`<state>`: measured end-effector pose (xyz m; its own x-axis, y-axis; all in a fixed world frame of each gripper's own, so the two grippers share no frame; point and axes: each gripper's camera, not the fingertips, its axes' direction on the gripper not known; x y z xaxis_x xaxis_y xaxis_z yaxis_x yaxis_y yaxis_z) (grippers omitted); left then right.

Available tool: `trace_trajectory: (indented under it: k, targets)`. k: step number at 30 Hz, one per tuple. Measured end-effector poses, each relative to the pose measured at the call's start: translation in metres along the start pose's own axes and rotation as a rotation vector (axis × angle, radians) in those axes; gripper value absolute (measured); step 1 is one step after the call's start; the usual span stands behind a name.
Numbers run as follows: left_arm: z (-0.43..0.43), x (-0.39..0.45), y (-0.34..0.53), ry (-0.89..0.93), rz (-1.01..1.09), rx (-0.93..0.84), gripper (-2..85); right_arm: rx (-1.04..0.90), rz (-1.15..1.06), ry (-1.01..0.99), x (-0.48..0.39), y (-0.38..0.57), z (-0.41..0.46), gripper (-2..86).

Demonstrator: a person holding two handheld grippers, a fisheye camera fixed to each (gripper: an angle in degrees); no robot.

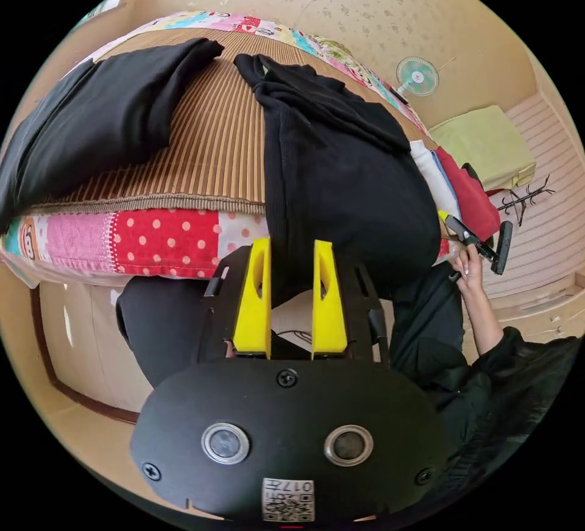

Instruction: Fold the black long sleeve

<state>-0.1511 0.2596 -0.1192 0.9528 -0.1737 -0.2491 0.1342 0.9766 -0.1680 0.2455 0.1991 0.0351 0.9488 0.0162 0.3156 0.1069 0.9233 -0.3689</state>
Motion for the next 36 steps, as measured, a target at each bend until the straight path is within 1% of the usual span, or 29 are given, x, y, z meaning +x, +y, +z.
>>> trace_trajectory:
  k: [2, 3, 5, 6, 8, 9, 11, 13, 15, 16, 17, 18, 20, 23, 26, 29, 32, 34, 36]
  targets:
    - [-0.001, 0.003, -0.001, 0.050, -0.009, -0.010, 4.4, -0.006, -0.020, -0.049, -0.005, 0.001, -0.005, 4.0]
    - [-0.011, 0.007, -0.002, 0.087, -0.006, 0.013, 3.9, -0.016, -0.017, -0.048, -0.008, -0.005, -0.009, 3.7]
    - [-0.033, 0.021, -0.011, 0.103, 0.046, 0.058, 3.5, -0.009, -0.060, 0.020, -0.027, -0.037, -0.031, 2.7]
    - [-0.051, 0.033, -0.021, 0.084, 0.086, 0.092, 3.3, -0.005, -0.079, 0.022, -0.032, -0.046, -0.035, 2.6]
    - [-0.080, 0.047, -0.040, 0.061, 0.128, 0.165, 3.2, 0.094, -0.123, 0.006, -0.048, -0.079, -0.058, 2.6]
    - [-0.097, 0.051, -0.055, 0.054, 0.137, 0.223, 3.5, 0.126, -0.122, -0.003, -0.052, -0.088, -0.065, 2.7]
    - [-0.109, 0.050, -0.079, 0.035, 0.143, 0.269, 4.2, 0.197, -0.079, 0.018, -0.060, -0.123, -0.088, 3.4]
    - [-0.101, 0.037, -0.104, 0.006, 0.125, 0.234, 5.2, 0.177, -0.074, 0.043, -0.063, -0.142, -0.091, 4.8]
    - [-0.089, 0.009, -0.112, 0.056, 0.051, 0.180, 8.4, 0.149, -0.051, 0.034, -0.058, -0.145, -0.095, 7.8]
    - [-0.090, 0.003, -0.108, 0.086, 0.034, 0.186, 9.6, 0.161, -0.055, 0.004, -0.054, -0.135, -0.100, 9.0]
    - [-0.092, -0.007, -0.091, 0.152, 0.018, 0.214, 11.8, 0.172, -0.066, -0.034, -0.049, -0.119, -0.104, 9.9]
    - [-0.094, -0.014, -0.069, 0.197, 0.010, 0.244, 12.2, 0.171, -0.070, -0.053, -0.046, -0.109, -0.105, 10.2]
    - [-0.090, -0.020, -0.034, 0.210, -0.013, 0.249, 12.6, 0.111, -0.067, -0.112, -0.030, -0.075, -0.093, 11.9]
    - [-0.067, -0.024, 0.012, 0.186, -0.042, 0.172, 13.6, 0.021, -0.005, -0.178, -0.010, -0.048, -0.069, 13.0]
    - [-0.040, -0.024, 0.035, 0.191, -0.077, 0.097, 14.1, 0.023, 0.051, -0.304, -0.003, -0.035, -0.061, 13.2]
    - [-0.020, -0.027, 0.040, 0.258, -0.117, 0.024, 13.6, 0.048, 0.084, -0.305, -0.007, -0.035, -0.067, 13.0]
    - [-0.026, -0.030, 0.049, 0.236, -0.143, 0.054, 11.1, 0.043, 0.109, -0.251, -0.012, -0.040, -0.076, 12.7]
    - [-0.029, -0.037, 0.052, 0.266, -0.155, 0.046, 9.1, 0.062, 0.110, -0.223, -0.015, -0.040, -0.083, 12.3]
    - [-0.035, -0.043, 0.059, 0.303, -0.157, 0.047, 6.4, 0.033, 0.096, -0.215, -0.019, -0.040, -0.082, 11.2]
